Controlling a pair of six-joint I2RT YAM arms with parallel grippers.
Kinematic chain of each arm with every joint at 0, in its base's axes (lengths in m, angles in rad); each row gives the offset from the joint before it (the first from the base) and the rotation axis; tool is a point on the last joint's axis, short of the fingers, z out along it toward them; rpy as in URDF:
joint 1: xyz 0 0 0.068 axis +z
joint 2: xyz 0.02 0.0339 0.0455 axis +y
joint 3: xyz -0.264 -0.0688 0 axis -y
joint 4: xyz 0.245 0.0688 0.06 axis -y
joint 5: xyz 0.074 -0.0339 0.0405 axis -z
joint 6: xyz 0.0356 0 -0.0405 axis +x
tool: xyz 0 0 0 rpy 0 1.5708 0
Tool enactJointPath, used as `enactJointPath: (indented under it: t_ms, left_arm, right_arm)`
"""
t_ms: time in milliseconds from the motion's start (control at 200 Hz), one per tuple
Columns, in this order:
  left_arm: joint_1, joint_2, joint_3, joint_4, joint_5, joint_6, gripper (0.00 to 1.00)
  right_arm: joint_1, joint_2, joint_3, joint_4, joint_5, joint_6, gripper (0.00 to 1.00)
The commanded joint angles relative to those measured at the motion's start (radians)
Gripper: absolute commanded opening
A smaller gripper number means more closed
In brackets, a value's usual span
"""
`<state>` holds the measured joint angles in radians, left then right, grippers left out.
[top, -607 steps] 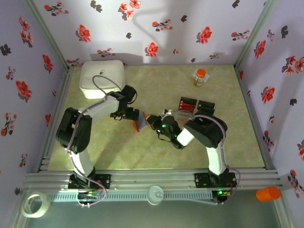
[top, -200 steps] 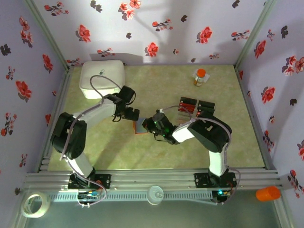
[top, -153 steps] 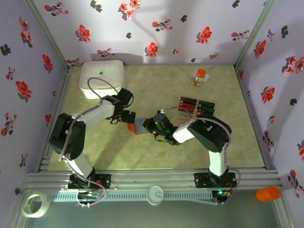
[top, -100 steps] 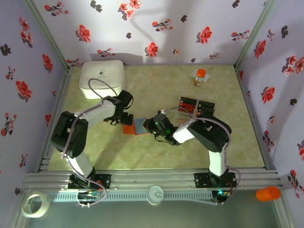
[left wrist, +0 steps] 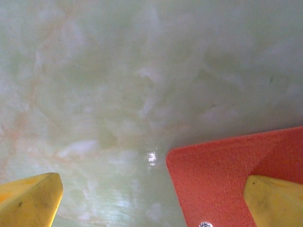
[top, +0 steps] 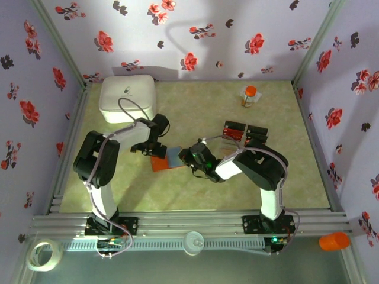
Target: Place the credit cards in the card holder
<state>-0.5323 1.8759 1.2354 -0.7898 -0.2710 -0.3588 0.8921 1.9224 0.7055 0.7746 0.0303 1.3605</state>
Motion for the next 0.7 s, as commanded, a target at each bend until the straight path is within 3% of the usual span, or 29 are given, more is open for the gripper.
enactJointPath:
  t_ms: [0, 400, 695]
  left_arm:
    - [0.015, 0.048, 0.03, -0.009, -0.052, 0.026, 1.0]
    - [0.015, -0.129, 0.09, 0.024, 0.212, -0.09, 1.0]
    - [0.002, -0.291, 0.008, 0.263, 0.484, -0.357, 1.0]
  right_arm:
    - [0.014, -0.003, -0.044, -0.084, 0.058, 0.026, 0.0]
    - [0.016, -0.002, -0.048, -0.068, 0.066, 0.033, 0.0]
    - [0.018, 0.007, -0.049, -0.055, 0.067, 0.037, 0.0]
